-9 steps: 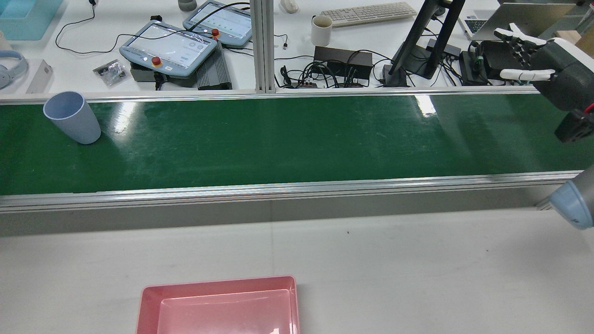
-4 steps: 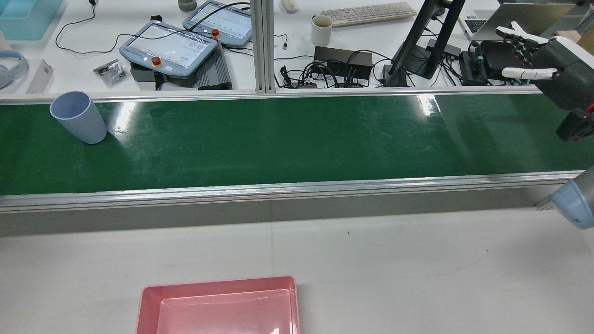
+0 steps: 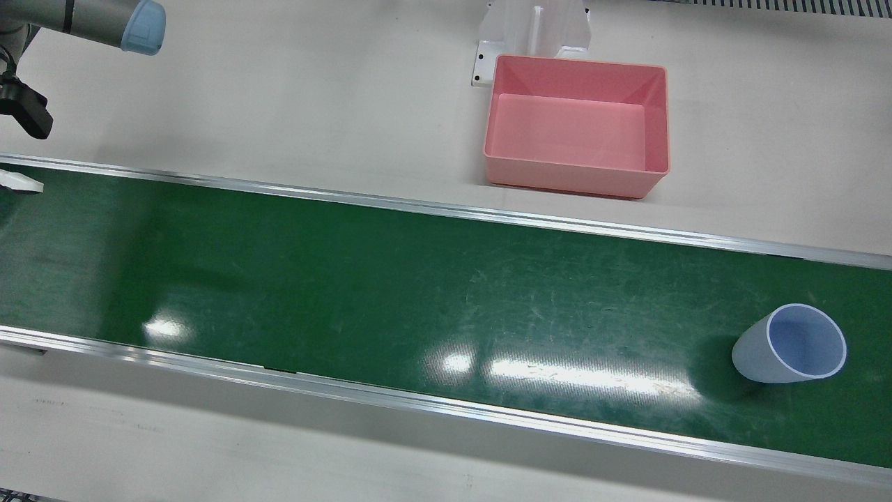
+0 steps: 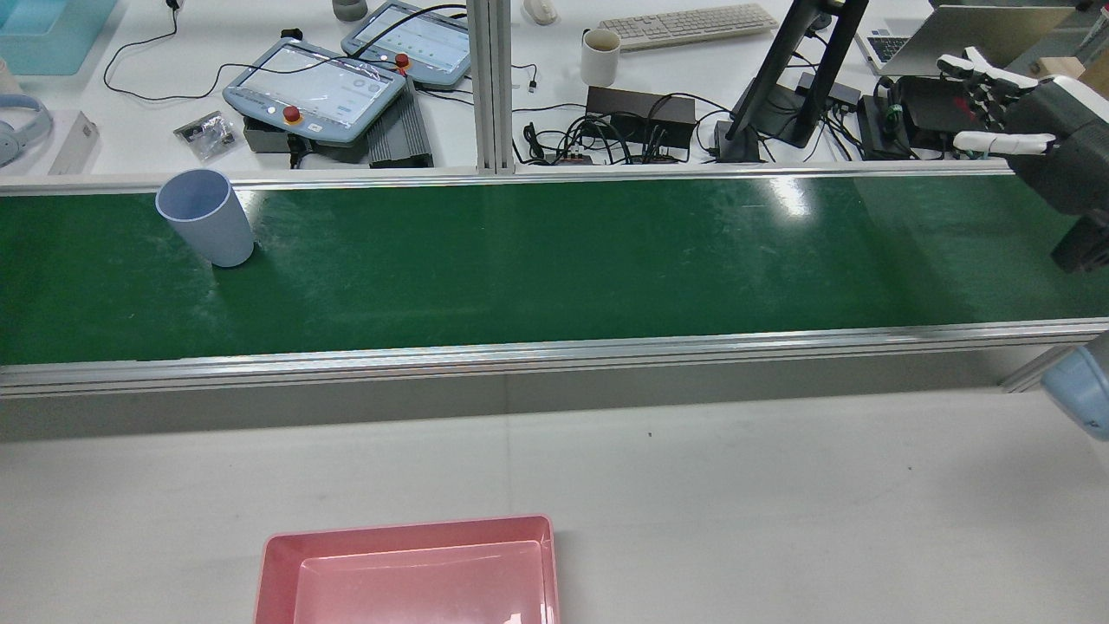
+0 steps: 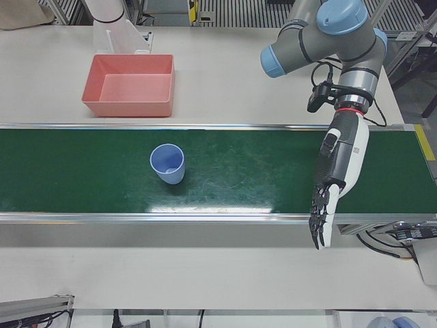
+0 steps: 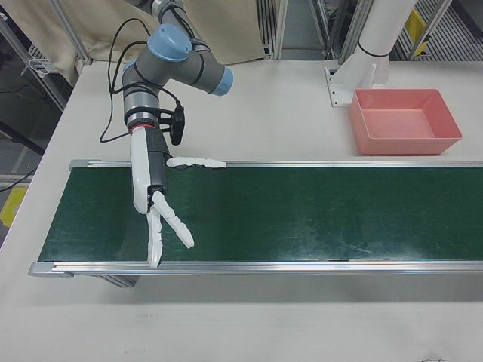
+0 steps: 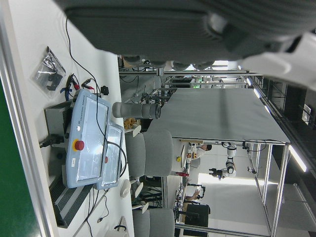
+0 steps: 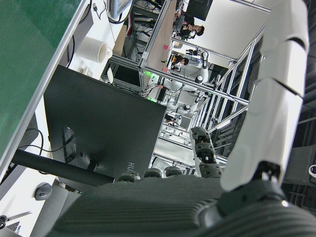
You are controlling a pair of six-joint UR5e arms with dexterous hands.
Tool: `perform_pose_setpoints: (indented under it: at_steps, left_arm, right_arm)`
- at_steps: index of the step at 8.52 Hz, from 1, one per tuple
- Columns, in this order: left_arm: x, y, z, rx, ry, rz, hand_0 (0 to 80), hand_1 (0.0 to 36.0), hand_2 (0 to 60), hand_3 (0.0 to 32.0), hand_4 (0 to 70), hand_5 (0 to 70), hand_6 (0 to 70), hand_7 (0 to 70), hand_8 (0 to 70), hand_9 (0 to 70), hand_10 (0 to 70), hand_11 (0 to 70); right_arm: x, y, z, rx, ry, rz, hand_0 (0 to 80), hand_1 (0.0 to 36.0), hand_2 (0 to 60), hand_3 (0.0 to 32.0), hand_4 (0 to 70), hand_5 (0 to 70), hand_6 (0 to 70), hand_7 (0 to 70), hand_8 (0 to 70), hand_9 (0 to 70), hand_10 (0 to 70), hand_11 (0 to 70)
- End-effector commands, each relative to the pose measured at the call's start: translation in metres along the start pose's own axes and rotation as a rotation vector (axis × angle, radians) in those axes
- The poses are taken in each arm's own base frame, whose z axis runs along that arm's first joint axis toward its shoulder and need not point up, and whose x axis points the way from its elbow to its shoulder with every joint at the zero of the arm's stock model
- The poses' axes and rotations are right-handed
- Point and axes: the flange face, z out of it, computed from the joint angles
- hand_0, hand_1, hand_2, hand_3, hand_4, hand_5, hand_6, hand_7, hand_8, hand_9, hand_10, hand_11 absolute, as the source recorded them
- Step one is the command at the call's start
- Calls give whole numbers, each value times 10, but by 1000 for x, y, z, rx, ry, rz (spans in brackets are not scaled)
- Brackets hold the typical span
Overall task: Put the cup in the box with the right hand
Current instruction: 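Raise the right hand beside the belt, waiting for the blue cup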
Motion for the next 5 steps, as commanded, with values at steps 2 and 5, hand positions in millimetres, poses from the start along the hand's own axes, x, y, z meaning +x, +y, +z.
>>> perform_pose_setpoints:
  at_steps: [2, 5]
  left_arm:
    - [0, 0, 0, -1, 0, 0, 0, 0, 0, 0, 0, 0, 0, 0, 0, 0, 0, 0]
    - [0, 0, 0, -1, 0, 0, 0, 0, 0, 0, 0, 0, 0, 0, 0, 0, 0, 0]
  right_arm:
    - [5, 1, 0, -2, 9, 1, 485, 184, 133, 0, 0, 40, 5, 0, 0, 0, 0, 0]
    - [7, 1, 1, -1, 11, 1, 487, 184, 128, 0, 2, 40, 6, 0, 0, 0, 0, 0]
